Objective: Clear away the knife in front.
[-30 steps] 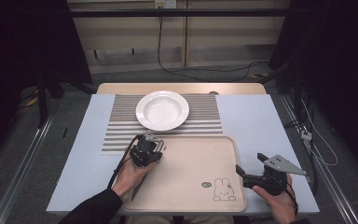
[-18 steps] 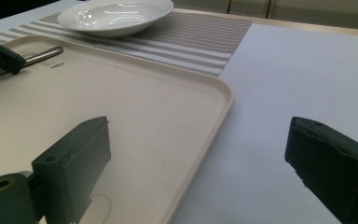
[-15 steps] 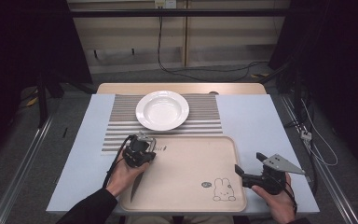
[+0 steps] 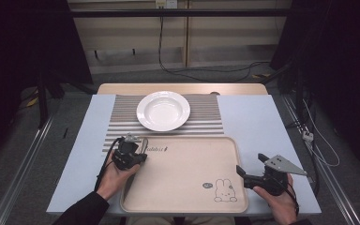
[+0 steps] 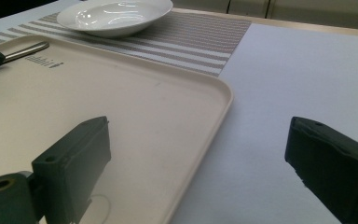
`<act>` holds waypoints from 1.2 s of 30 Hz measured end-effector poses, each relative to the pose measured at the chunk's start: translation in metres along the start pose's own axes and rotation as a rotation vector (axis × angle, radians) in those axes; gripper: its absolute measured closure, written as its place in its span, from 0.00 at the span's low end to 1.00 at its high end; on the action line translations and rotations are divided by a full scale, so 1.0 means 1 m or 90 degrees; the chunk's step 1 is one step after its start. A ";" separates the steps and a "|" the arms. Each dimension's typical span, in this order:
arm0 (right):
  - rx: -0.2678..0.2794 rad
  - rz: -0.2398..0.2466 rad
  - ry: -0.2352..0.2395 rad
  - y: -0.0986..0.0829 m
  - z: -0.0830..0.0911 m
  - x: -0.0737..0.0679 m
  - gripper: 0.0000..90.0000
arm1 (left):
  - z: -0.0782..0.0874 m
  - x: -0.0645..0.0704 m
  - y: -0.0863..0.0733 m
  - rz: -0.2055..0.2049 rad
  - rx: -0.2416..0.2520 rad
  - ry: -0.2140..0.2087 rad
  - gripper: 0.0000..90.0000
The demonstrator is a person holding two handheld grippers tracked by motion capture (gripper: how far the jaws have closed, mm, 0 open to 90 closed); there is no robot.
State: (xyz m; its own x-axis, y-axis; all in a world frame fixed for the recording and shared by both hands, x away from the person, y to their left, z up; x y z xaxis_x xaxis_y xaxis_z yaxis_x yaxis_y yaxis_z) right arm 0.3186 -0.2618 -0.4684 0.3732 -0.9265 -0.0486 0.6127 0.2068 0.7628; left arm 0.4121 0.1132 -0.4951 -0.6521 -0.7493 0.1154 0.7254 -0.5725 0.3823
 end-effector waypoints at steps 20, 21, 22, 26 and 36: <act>0.000 0.000 -0.001 0.000 0.000 0.000 0.07 | 0.005 -0.006 -0.009 0.023 0.002 0.009 1.00; 0.000 0.000 -0.002 0.000 0.000 0.000 0.07 | 0.005 -0.006 -0.009 0.021 0.005 0.006 1.00; 0.000 0.000 -0.002 0.000 0.000 0.000 0.07 | 0.004 -0.006 -0.009 0.014 0.009 -0.002 1.00; 0.000 0.000 -0.001 0.000 0.000 0.000 0.07 | 0.005 -0.002 -0.007 0.000 0.032 -0.013 0.96; 0.000 -0.001 0.000 0.000 0.000 0.000 0.07 | 0.031 -0.001 -0.002 -0.018 0.142 0.010 0.54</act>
State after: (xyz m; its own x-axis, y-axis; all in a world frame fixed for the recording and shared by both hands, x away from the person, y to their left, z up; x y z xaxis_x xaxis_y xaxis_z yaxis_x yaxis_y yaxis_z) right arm 0.3187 -0.2615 -0.4682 0.3719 -0.9269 -0.0502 0.6130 0.2047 0.7631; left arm 0.4045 0.1256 -0.4676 -0.6664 -0.7404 0.0883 0.6391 -0.5062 0.5790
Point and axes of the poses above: each handheld gripper's, and its own axes: z roughly backward along the jaws, y roughly out of its top, x roughly to its right, the point moved 7 cm from there along -z, roughly forward along the jaws, and after that the axes turned 15 degrees about -x, right-handed, at the moved point
